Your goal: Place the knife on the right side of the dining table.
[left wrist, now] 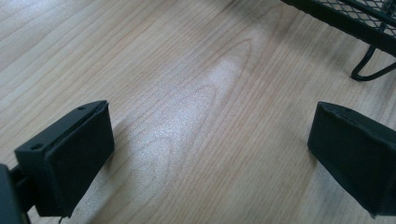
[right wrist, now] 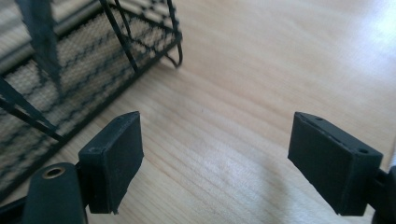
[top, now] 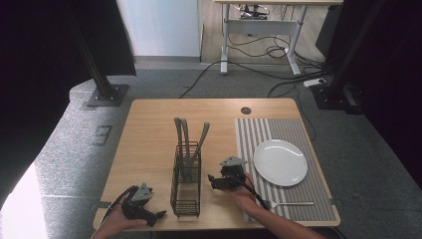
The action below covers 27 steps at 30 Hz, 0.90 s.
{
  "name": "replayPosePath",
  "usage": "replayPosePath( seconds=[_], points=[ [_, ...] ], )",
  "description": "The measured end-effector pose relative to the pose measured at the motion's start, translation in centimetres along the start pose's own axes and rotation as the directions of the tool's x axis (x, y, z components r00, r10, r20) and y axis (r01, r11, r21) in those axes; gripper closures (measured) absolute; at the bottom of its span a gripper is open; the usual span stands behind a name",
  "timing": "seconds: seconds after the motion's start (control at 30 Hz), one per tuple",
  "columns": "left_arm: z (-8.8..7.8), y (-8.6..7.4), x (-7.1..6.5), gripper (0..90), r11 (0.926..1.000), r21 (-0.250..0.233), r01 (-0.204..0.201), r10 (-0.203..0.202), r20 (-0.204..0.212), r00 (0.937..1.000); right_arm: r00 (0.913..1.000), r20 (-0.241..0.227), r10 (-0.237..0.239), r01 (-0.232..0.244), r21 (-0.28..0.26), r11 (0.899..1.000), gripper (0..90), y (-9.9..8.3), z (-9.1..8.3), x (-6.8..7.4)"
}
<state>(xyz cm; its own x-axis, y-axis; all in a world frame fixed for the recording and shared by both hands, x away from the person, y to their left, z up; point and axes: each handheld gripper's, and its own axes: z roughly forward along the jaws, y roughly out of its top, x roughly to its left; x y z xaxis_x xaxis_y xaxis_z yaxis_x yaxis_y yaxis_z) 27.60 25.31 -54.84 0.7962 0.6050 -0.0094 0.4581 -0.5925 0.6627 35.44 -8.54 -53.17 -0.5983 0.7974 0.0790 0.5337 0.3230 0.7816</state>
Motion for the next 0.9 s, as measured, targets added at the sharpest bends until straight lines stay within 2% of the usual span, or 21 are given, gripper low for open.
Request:
replayPosePath(
  seconds=[0.23,0.33,0.5,0.53,0.7,0.9],
  points=[
    [0.0,0.0,0.0,0.2,1.0000,0.000,-0.001,0.001,0.001,1.0000,0.9989,-0.045,0.013,-0.016,-0.077,0.997,20.0,1.4,-2.8,-1.0],
    [0.0,0.0,0.0,0.2,1.0000,0.000,0.000,0.000,0.000,1.0000,0.9972,-0.059,0.045,-0.052,-0.114,0.992,20.6,1.9,-4.1,-1.9],
    [0.0,0.0,0.0,0.2,1.0000,0.000,0.000,0.000,0.001,1.0000,0.9949,-0.072,0.071,-0.079,-0.131,0.988,22.6,2.5,-4.9,-2.9],
    [0.0,0.0,0.0,0.2,1.0000,0.000,0.000,0.000,0.001,1.0000,0.9930,-0.080,0.088,-0.098,-0.137,0.986,22.8,2.9,-5.4,-3.4],
    [0.0,0.0,0.0,0.2,1.0000,0.000,-0.001,0.001,0.002,1.0000,0.9924,-0.081,0.093,-0.105,-0.163,0.981,23.3,3.6,-6.1,-4.1],
    [0.0,0.0,0.0,0.2,1.0000,0.000,-0.001,0.001,0.002,1.0000,0.9897,-0.113,0.087,-0.107,-0.181,0.978,25.1,4.2,-6.7,-4.6]
  ],
)
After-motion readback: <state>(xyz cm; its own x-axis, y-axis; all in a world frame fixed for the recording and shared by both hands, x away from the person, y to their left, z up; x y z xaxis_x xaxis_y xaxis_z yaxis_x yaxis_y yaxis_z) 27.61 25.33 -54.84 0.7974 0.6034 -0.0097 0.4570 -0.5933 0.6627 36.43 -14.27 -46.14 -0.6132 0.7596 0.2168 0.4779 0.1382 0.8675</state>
